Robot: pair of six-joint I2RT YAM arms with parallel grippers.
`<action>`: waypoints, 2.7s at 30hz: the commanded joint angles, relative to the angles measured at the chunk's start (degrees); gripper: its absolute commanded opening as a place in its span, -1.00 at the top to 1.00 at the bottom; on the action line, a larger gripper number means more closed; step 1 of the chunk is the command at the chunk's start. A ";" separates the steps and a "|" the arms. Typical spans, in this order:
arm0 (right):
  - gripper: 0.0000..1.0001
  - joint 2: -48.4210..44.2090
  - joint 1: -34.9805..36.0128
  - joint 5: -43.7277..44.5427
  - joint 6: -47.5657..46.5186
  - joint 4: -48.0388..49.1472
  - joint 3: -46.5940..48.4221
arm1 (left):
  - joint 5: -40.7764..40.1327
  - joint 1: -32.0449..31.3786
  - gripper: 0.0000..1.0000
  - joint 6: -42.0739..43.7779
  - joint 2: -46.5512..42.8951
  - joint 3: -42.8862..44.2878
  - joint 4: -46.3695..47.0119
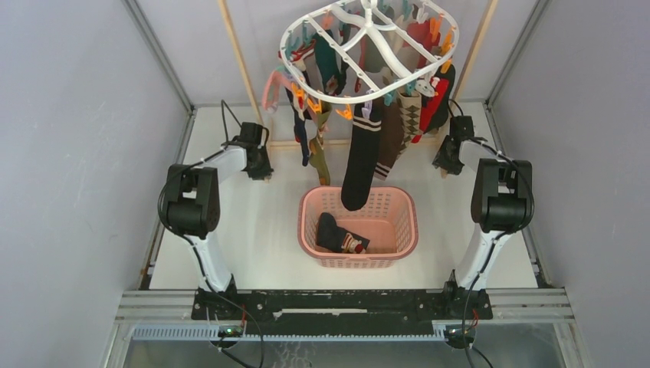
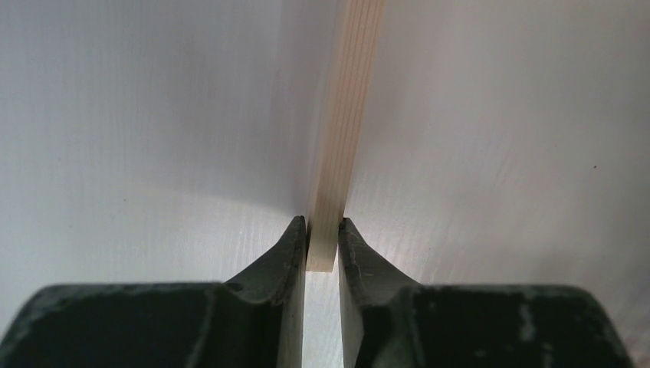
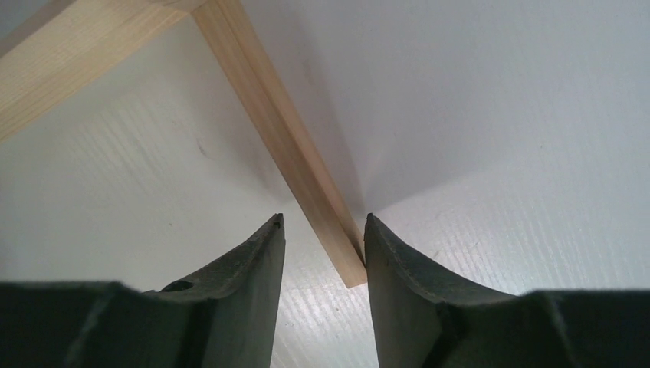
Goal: Remove the socks clipped to the hanger
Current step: Move the clothesline to the center of the board.
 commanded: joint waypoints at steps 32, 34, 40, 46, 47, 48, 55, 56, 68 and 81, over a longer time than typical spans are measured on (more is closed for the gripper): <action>0.51 -6.61 4.57 2.64 -0.86 -4.48 -9.46 | -0.44 -1.59 0.99 -5.45 -19.05 -19.16 5.56; 0.51 -8.21 4.64 2.47 -0.65 -4.23 -11.25 | -0.60 -1.93 0.99 -5.86 -20.16 -20.82 5.97; 0.50 -11.93 4.90 2.11 -0.11 -3.08 -16.03 | -1.61 -3.38 0.99 -7.33 -23.61 -24.56 6.38; 0.49 -14.54 4.86 1.73 -0.03 -1.89 -19.52 | -2.56 -5.16 0.98 -8.22 -26.56 -26.69 6.22; 0.49 -14.91 4.78 1.57 0.00 -2.01 -19.67 | -2.65 -5.33 0.96 -8.28 -26.88 -26.93 6.23; 0.47 -15.36 4.68 1.28 0.06 -1.98 -19.84 | -2.73 -5.47 0.91 -8.39 -27.23 -27.14 6.21; -0.14 -21.38 2.59 -3.80 0.55 -3.25 -21.57 | -2.96 -6.36 0.16 -6.93 -29.09 -25.28 3.17; -0.16 -23.19 2.56 -3.65 0.67 -3.26 -22.32 | -3.10 -6.63 0.10 -7.14 -30.15 -25.20 2.75; -0.35 -58.27 4.21 -9.94 4.30 -10.95 -26.51 | -5.73 -11.30 -0.96 -10.92 -44.77 -24.52 -1.01; -0.30 -73.58 27.91 -22.91 7.08 -7.89 -23.26 | -11.67 -25.53 -1.00 -14.53 -57.91 -22.09 -7.24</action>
